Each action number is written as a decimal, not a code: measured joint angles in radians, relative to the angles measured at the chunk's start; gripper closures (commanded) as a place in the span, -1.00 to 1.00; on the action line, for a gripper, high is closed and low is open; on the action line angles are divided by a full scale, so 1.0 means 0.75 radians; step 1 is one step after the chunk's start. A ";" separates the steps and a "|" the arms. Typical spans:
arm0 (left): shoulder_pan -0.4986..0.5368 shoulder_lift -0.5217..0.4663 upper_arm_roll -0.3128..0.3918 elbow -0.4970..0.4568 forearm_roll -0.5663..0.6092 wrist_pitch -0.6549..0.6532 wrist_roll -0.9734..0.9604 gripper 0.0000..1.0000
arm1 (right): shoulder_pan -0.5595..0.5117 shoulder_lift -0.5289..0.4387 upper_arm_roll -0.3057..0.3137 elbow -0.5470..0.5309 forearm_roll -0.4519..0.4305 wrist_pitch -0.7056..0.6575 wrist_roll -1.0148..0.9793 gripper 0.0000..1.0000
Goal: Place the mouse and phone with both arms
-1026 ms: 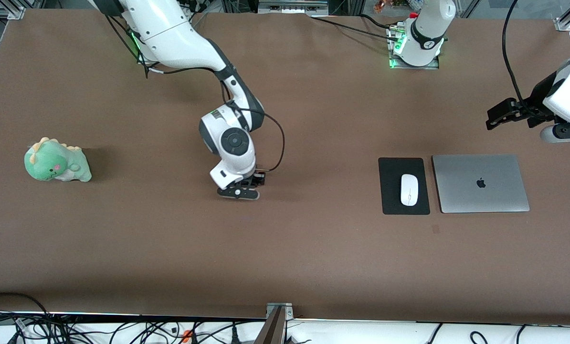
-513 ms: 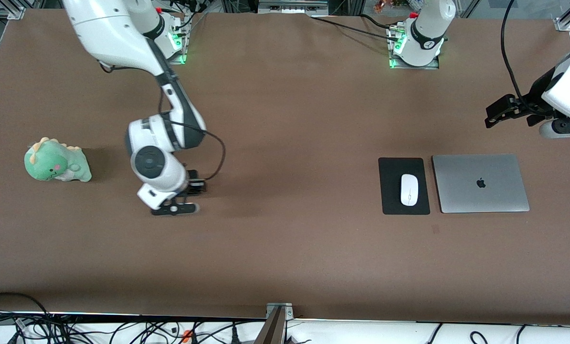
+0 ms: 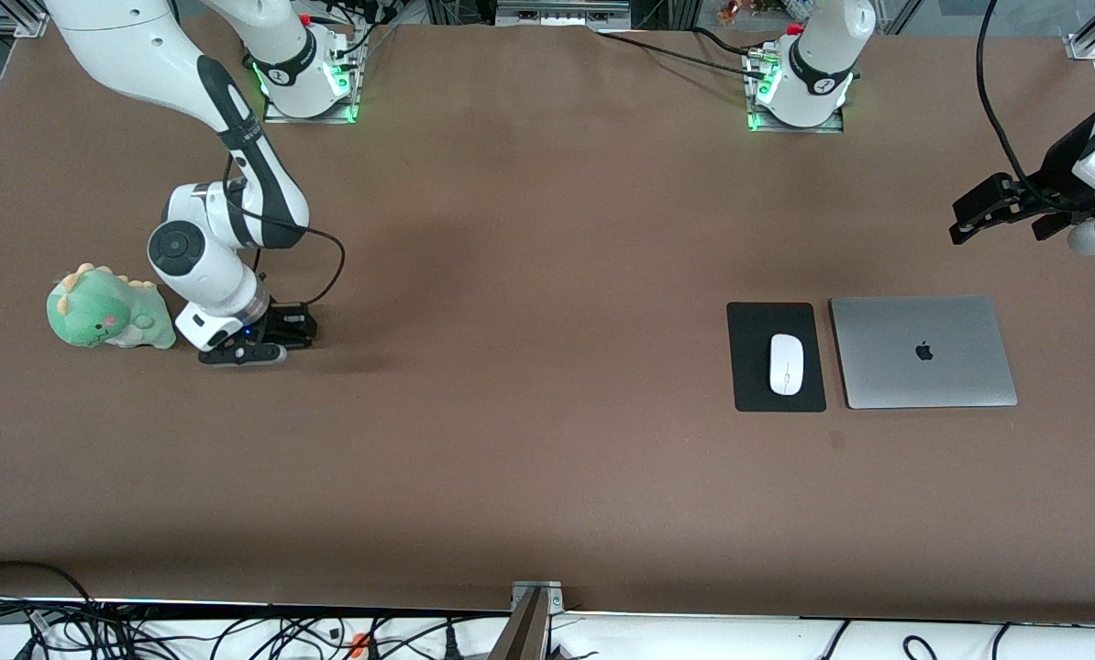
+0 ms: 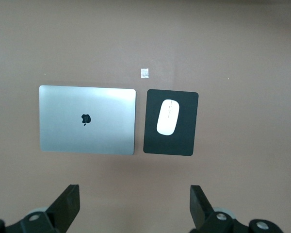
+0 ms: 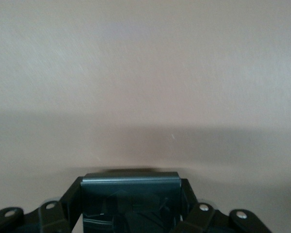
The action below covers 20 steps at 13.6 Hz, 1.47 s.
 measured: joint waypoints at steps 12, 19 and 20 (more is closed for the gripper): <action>-0.003 0.003 -0.005 0.000 0.000 0.000 0.000 -1.00 | -0.214 0.011 -0.007 -0.101 0.000 0.178 -0.285 -0.99; -0.003 0.003 -0.005 0.000 0.000 0.000 0.000 -1.00 | -0.229 -0.024 0.004 -0.083 0.000 0.110 -0.315 -1.00; -0.003 0.003 -0.005 0.000 0.000 0.000 0.000 -1.00 | -0.229 -0.047 0.012 -0.073 0.000 0.075 -0.315 -1.00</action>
